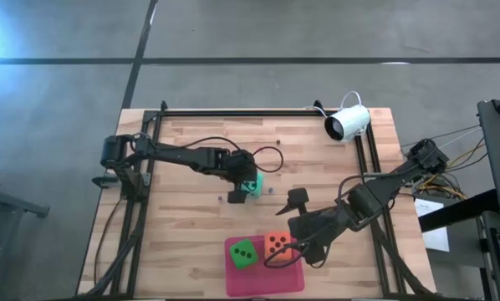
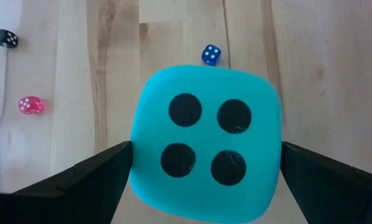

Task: Pick & Place Dice
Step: Put the light blue dice into the pink bin

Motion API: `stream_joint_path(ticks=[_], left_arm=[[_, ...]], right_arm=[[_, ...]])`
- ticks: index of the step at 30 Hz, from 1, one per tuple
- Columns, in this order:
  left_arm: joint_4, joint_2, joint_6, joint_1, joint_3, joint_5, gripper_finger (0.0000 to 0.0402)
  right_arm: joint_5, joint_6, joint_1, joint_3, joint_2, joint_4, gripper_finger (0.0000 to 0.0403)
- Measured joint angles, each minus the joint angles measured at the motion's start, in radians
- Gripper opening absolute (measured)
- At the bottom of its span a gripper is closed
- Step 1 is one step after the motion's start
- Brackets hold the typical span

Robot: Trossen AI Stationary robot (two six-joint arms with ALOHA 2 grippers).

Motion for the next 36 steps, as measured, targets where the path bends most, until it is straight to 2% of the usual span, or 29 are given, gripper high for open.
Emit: stream_joint_path(ticks=[17,26,36], left_arm=[[-0.006,0.0,0.008,-0.007,0.023,0.016,0.0399],[0.0,-0.012,0.044,-0.007,0.025,-0.034,0.0399],[0.02,-0.013,0.016,-0.007,-0.005,-0.039,0.0399]], right_arm=[[0.0,0.0,0.0,0.0,0.0,0.001,0.04],[0.0,0.0,0.0,0.0,0.0,0.002,0.04],[0.0,0.0,0.0,0.0,0.0,0.002,0.04]])
